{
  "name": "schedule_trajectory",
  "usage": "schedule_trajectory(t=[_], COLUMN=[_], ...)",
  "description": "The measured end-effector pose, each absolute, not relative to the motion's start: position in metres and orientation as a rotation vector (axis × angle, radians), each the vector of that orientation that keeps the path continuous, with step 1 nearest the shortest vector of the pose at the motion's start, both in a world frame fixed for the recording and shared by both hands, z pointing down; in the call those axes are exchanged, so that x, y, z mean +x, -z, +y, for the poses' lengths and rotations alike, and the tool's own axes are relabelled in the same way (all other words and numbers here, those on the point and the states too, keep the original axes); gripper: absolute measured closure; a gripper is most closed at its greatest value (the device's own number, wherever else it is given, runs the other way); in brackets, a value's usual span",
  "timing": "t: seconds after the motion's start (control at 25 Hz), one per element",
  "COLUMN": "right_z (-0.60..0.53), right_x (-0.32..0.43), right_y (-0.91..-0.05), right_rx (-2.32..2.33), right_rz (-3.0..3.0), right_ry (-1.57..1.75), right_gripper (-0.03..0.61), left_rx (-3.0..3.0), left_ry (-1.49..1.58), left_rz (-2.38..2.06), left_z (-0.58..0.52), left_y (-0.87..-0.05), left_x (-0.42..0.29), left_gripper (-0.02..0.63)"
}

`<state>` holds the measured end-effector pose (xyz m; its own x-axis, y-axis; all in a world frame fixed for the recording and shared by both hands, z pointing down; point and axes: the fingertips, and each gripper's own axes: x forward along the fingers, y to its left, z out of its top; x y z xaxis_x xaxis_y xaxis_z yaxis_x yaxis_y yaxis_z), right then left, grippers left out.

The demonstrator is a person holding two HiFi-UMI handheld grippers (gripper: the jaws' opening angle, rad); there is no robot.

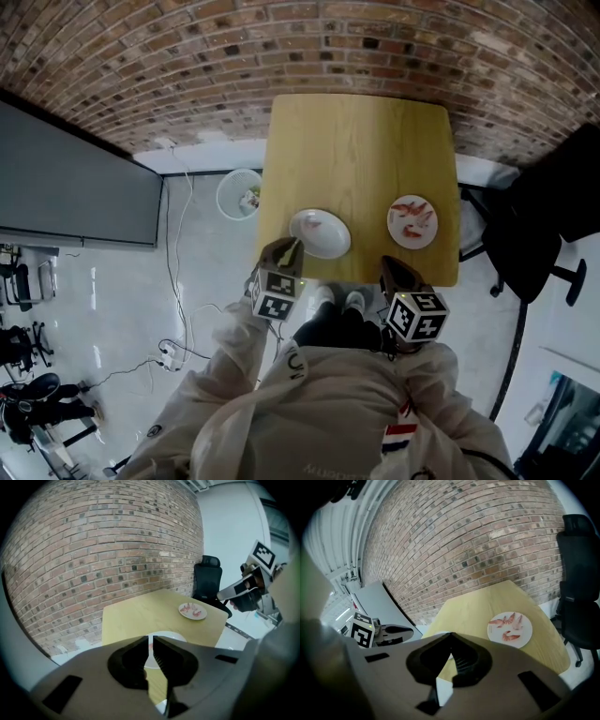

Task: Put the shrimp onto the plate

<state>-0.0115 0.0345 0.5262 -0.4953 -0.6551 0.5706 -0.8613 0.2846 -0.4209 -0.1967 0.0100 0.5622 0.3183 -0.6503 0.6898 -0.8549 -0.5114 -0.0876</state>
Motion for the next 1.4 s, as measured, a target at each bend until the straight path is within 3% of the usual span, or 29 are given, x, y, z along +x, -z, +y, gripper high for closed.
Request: schedule_trajectory(t=[0.28, 0.56, 0.84, 1.16, 1.4], right_z=[0.025, 0.017, 0.01, 0.006, 0.003], right_x=[-0.003, 0.008, 0.017, 0.027, 0.031], right_y=[-0.532, -0.541, -0.547, -0.551, -0.555], right_rx=[1.397, 1.419, 1.448, 1.485, 1.5], right_rz=[-2.26, -2.225, -2.193, -2.161, -2.143], right_ry=[-1.046, -1.081, -1.104, -1.121, -1.135], right_gripper=[0.555, 0.555, 0.555, 0.555, 0.555], left_rx=[2.302, 2.304, 2.299, 2.271, 2.216], left_ry=[-1.115, -1.237, -1.313, -1.342, -1.337], left_rz=[-1.312, -1.185, -1.094, -1.046, -1.067], left_z=[-0.009, -0.022, -0.036, -0.049, -0.057], left_y=[-0.582, -0.61, -0.631, -0.65, -0.665], left_x=[-0.195, -0.187, -0.182, -0.173, -0.174], left_gripper=[0.597, 0.484, 0.425, 0.368, 0.368])
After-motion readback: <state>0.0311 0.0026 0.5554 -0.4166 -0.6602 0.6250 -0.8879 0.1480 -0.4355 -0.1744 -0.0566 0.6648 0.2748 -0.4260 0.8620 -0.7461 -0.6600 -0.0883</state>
